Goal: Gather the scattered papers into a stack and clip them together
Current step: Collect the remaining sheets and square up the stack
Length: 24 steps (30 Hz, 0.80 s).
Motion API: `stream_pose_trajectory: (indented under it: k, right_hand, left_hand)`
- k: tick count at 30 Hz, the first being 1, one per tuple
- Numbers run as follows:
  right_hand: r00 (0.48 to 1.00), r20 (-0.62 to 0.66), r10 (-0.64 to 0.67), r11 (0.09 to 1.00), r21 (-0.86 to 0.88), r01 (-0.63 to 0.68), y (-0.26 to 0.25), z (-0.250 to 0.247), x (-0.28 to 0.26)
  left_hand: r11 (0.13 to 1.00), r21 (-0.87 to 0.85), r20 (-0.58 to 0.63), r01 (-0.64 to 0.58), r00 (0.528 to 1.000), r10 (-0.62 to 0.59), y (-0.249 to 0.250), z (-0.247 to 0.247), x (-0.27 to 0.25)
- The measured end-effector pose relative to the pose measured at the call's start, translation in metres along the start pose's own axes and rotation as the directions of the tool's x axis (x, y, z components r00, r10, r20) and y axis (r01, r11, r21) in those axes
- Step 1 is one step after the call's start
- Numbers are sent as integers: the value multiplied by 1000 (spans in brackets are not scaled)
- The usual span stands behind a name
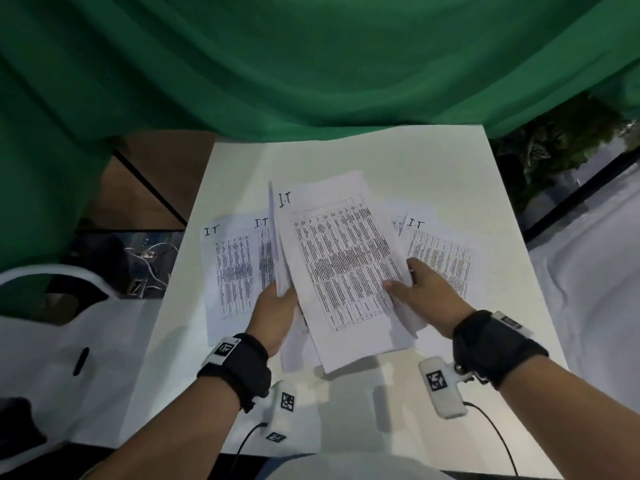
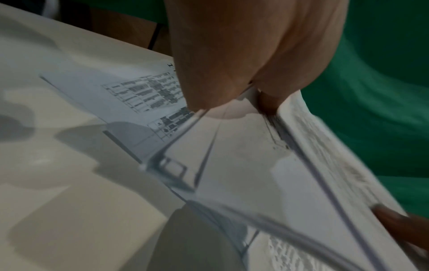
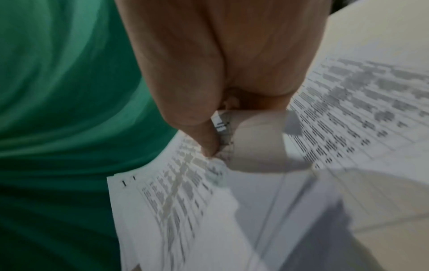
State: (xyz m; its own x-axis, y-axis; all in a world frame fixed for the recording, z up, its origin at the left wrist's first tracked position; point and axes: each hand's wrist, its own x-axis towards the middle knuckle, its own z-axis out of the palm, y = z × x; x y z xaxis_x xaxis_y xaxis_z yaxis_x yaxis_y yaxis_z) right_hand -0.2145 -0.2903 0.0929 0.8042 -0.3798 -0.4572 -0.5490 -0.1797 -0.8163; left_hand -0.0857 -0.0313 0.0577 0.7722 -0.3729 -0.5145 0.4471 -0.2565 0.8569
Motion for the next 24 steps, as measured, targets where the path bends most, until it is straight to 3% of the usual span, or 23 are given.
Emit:
stream_pose_trajectory:
  k: [5, 7, 12, 15, 17, 19, 21, 24]
  right_hand:
    - [997, -24, 67, 996, 60, -65, 3, 26, 2]
    - [997, -36, 75, 997, 34, -74, 5, 29, 6]
    - [997, 52, 57, 996, 63, -60, 4, 26, 4]
    - [983, -82, 166, 982, 103, -158, 28, 16, 13]
    - [894, -316, 318, 936, -45, -349, 57, 6, 26]
    - [761, -485, 430, 796, -195, -574, 82, -4, 30]
    - [663, -545, 513, 706, -172, -687, 102, -11, 25]
    - [594, -594, 542, 662, -133, -738, 125, -11, 16]
  left_hand:
    - [998, -62, -8, 13, 1000, -13, 9, 11, 2]
    - [995, -81, -31, -50, 998, 47, 11, 11, 3]
    - [982, 114, -118, -154, 979, 167, 7, 8, 7]
    - [983, 129, -126, -132, 981, 149, 3, 0, 12]
    - [982, 129, -129, -137, 980, 154, 0, -3, 15]
    - [986, 117, -139, -119, 981, 135, -3, -7, 18]
    - [990, 115, -146, -86, 984, 103, -5, -11, 20]
    - [993, 103, -151, -66, 985, 81, -5, -12, 23]
